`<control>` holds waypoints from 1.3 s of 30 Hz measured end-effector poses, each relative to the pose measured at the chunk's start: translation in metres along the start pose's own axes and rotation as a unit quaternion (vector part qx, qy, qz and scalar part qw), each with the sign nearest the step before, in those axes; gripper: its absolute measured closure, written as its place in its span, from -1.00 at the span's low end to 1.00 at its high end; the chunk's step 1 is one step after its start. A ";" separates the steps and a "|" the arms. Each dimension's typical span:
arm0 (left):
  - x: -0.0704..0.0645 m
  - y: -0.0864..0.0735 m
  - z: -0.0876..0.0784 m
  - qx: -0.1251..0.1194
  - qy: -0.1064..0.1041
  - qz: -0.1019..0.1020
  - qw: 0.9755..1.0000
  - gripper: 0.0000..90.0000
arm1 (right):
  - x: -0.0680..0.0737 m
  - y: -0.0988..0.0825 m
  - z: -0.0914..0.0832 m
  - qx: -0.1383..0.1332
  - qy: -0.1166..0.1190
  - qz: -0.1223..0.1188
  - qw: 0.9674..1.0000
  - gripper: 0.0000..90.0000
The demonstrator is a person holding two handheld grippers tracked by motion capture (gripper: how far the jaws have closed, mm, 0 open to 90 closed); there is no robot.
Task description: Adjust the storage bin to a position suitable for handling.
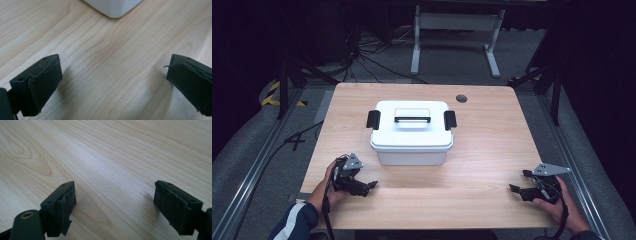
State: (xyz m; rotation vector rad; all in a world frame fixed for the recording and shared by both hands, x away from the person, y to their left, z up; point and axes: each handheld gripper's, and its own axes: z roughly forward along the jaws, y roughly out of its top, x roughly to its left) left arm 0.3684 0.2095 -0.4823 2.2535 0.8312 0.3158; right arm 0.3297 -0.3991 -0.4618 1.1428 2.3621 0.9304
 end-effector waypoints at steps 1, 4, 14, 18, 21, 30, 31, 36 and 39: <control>-0.001 0.000 0.000 0.001 -0.010 0.013 1.000 -0.99 | -0.001 0.002 0.000 0.010 0.005 -0.007 1.000 -0.60; -0.002 0.000 0.001 0.000 -0.026 0.026 0.999 -0.99 | -0.002 0.009 0.000 0.041 0.017 -0.021 0.999 -0.63; -0.001 0.001 0.001 -0.001 -0.028 0.028 0.999 -0.99 | -0.004 0.039 0.003 0.049 0.026 -0.051 0.997 -0.44; -0.001 0.001 0.001 0.000 -0.028 0.028 0.999 -0.99 | -0.004 0.053 -0.002 0.038 0.031 -0.061 0.997 -0.38; -0.001 0.001 0.001 0.000 -0.028 0.028 0.999 -0.99 | -0.003 0.065 -0.004 0.038 0.038 -0.077 0.996 -0.37; -0.002 0.000 0.000 0.000 -0.026 0.027 0.999 -0.99 | 0.007 0.120 -0.010 0.010 0.045 -0.132 0.990 -0.28; -0.002 0.000 0.000 0.000 -0.026 0.027 0.999 -0.99 | 0.007 0.120 -0.010 0.010 0.045 -0.132 0.990 -0.28; -0.002 0.000 0.000 0.000 -0.026 0.027 0.999 -0.99 | 0.017 0.148 -0.013 0.009 0.045 -0.159 0.986 -0.25; -0.002 0.000 0.000 0.000 -0.026 0.027 0.999 -0.99 | 0.022 0.163 -0.013 0.007 0.050 -0.172 0.984 -0.23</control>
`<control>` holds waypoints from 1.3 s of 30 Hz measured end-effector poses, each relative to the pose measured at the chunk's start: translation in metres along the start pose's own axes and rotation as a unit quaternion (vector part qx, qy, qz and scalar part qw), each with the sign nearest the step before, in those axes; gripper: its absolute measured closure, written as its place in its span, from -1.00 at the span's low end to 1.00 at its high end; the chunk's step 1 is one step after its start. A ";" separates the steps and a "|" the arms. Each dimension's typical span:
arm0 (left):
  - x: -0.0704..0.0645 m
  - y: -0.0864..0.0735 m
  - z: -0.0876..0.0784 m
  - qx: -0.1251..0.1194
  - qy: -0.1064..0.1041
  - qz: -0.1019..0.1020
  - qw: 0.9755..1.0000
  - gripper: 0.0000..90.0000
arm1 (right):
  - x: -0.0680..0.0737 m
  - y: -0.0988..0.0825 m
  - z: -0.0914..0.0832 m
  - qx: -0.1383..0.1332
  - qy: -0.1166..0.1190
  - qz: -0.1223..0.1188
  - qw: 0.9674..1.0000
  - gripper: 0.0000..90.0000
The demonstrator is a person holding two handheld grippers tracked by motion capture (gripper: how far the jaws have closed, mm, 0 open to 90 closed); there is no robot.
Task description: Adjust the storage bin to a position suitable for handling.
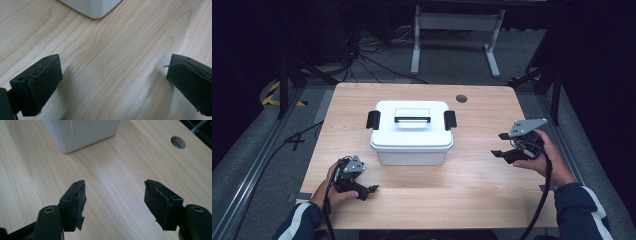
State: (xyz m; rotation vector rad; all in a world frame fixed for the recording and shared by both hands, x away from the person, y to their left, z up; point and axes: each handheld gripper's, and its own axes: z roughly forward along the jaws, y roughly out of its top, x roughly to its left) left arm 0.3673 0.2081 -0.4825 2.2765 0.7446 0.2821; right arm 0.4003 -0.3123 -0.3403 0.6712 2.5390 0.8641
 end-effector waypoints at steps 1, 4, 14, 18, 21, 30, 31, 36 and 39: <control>0.000 0.000 0.000 0.000 0.000 0.000 1.000 -0.99 | 0.000 0.005 0.000 0.000 -0.001 -0.005 1.000 -0.22; 0.000 0.000 0.000 0.000 0.000 0.000 1.000 -0.99 | 0.001 0.020 -0.001 0.001 0.001 -0.019 1.000 -0.18; 0.001 0.000 0.000 0.001 -0.002 0.001 1.000 -0.99 | 0.007 0.067 0.000 -0.005 0.003 -0.058 0.998 -0.17; 0.001 0.000 0.000 0.001 -0.002 0.002 1.000 -0.99 | 0.008 0.081 0.004 -0.001 0.008 -0.070 0.998 -0.17; 0.001 0.000 0.000 0.001 -0.002 0.002 1.000 -0.99 | 0.010 0.091 0.006 0.005 0.009 -0.083 0.997 -0.15; 0.001 0.000 0.000 0.001 -0.004 0.002 1.000 -0.99 | 0.016 0.126 0.007 0.006 0.014 -0.114 0.993 -0.10; 0.001 0.000 0.000 0.001 -0.004 0.002 1.000 -0.99 | 0.017 0.130 0.008 0.009 0.012 -0.119 0.993 -0.10; 0.001 0.000 0.000 0.001 -0.004 0.002 1.000 -0.99 | 0.021 0.145 0.015 0.018 0.017 -0.134 0.991 -0.08; 0.001 0.000 0.000 0.001 -0.004 0.002 1.000 -0.99 | 0.022 0.151 0.021 0.025 0.020 -0.141 0.990 -0.08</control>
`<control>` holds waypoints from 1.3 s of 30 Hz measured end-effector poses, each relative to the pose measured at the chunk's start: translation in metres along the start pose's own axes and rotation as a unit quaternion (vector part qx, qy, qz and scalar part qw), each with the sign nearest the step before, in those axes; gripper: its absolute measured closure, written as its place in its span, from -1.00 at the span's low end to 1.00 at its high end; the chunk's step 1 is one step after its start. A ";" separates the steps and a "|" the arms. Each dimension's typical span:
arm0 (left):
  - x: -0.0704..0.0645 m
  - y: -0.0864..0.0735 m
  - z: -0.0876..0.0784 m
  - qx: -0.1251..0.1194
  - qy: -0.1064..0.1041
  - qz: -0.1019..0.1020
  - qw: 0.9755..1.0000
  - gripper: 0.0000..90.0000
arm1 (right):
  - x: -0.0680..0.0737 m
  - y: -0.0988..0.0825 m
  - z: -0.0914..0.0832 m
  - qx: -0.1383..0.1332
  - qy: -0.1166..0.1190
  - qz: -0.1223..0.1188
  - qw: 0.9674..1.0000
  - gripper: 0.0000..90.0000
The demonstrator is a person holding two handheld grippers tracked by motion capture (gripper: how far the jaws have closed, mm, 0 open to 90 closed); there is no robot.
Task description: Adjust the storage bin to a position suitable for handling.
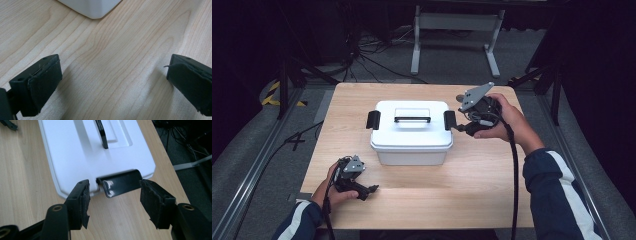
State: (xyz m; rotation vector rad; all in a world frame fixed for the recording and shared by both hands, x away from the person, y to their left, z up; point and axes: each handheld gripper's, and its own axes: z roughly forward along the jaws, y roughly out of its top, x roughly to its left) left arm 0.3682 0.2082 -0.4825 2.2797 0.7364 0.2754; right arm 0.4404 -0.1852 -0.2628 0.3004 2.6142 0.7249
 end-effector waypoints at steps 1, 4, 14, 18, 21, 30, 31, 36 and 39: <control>0.000 0.000 0.000 0.000 0.000 0.000 1.000 -0.99 | 0.000 0.000 0.000 0.000 0.000 0.000 1.000 -0.08; 0.000 0.000 0.000 0.001 0.000 0.002 1.000 -0.99 | 0.000 0.008 0.008 0.010 0.003 -0.008 1.000 -0.08; 0.000 0.000 0.000 0.000 -0.002 0.001 1.000 -0.99 | -0.003 0.039 0.029 0.011 0.024 -0.037 0.999 0.03; 0.000 0.000 0.000 0.000 -0.001 0.001 1.000 -0.99 | -0.002 0.047 0.039 0.018 0.032 -0.048 0.998 0.06; 0.000 0.000 0.000 0.000 -0.001 0.001 1.000 -0.99 | 0.000 0.054 0.044 0.022 0.041 -0.055 0.997 0.10; 0.001 0.000 0.000 0.000 -0.002 0.002 1.000 -0.99 | 0.006 0.072 0.058 0.043 0.040 -0.082 0.995 0.29; 0.001 0.000 0.000 0.000 -0.002 0.002 1.000 -0.99 | 0.007 0.074 0.060 0.050 0.040 -0.076 0.995 0.33; 0.001 0.000 0.000 0.003 -0.003 0.002 1.000 -0.99 | 0.010 0.079 0.068 0.055 0.038 -0.090 0.994 0.46; 0.001 0.001 0.000 0.004 -0.003 0.004 1.000 -0.99 | 0.012 0.082 0.071 0.041 0.038 -0.091 0.994 0.66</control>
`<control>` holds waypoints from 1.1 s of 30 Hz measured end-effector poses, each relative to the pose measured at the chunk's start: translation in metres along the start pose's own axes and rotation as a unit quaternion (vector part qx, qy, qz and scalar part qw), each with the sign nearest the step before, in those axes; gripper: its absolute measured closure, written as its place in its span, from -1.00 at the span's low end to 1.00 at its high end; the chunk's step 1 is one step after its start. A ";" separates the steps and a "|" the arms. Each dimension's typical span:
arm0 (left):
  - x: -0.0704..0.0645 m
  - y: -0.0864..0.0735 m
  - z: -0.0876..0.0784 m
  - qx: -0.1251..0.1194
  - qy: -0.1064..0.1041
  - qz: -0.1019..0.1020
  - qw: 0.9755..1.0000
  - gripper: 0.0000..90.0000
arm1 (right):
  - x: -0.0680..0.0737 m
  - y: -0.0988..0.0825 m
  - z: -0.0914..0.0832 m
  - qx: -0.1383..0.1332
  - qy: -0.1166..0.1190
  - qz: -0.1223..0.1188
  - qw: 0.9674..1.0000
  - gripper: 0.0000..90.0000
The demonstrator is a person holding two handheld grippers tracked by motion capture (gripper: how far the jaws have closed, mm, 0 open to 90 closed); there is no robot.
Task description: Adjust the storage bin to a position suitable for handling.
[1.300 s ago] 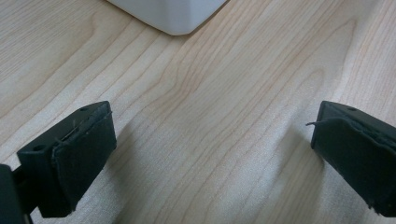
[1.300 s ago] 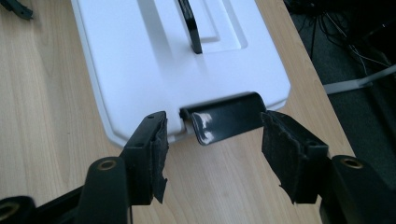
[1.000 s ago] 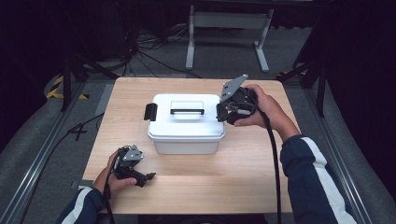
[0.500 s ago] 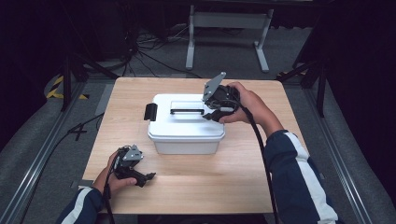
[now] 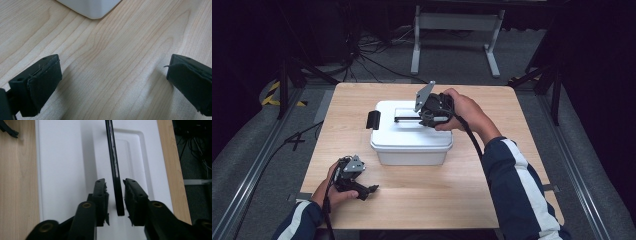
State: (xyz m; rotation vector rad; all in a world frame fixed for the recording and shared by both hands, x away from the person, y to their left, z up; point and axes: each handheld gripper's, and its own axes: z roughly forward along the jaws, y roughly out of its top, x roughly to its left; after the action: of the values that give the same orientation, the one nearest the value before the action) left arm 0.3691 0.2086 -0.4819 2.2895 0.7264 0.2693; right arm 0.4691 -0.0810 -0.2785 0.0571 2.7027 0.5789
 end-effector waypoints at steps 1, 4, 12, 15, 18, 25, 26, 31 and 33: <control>0.000 0.000 0.000 0.000 0.000 0.000 1.000 -0.99 | 0.000 0.001 0.001 -0.002 -0.003 0.000 1.000 0.68; 0.000 0.000 0.000 0.000 0.000 0.000 1.000 -0.99 | 0.001 0.005 0.002 -0.003 -0.005 -0.001 1.000 0.74; 0.000 0.000 0.000 0.001 0.000 0.003 1.000 -0.99 | 0.006 0.016 0.010 0.013 -0.023 -0.026 0.999 0.86; 0.000 0.000 0.000 0.001 0.000 0.003 1.000 -0.99 | 0.005 0.016 0.010 0.011 -0.023 -0.039 0.999 0.87; 0.000 0.000 0.000 0.001 -0.001 0.003 1.000 -1.00 | 0.005 0.016 0.009 0.009 -0.024 -0.042 0.999 0.88; 0.000 0.000 0.000 0.001 -0.001 0.003 1.000 -0.99 | 0.004 0.015 0.006 0.001 -0.024 -0.047 0.999 0.89; 0.000 0.000 0.000 0.001 -0.001 0.003 1.000 -0.99 | 0.005 0.015 0.004 0.003 -0.025 -0.044 0.999 0.89; 0.001 0.000 0.000 0.001 -0.001 0.003 1.000 -0.99 | 0.003 0.016 -0.003 -0.010 -0.030 -0.050 0.998 0.89; 0.001 0.000 0.000 0.001 -0.001 0.003 1.000 -1.00 | 0.003 0.016 -0.006 -0.013 -0.029 -0.046 0.998 0.89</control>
State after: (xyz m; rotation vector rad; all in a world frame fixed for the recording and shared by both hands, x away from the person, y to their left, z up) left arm 0.3696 0.2087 -0.4818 2.2930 0.7194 0.2703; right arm 0.4633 -0.0680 -0.2676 -0.0560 2.6257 0.5768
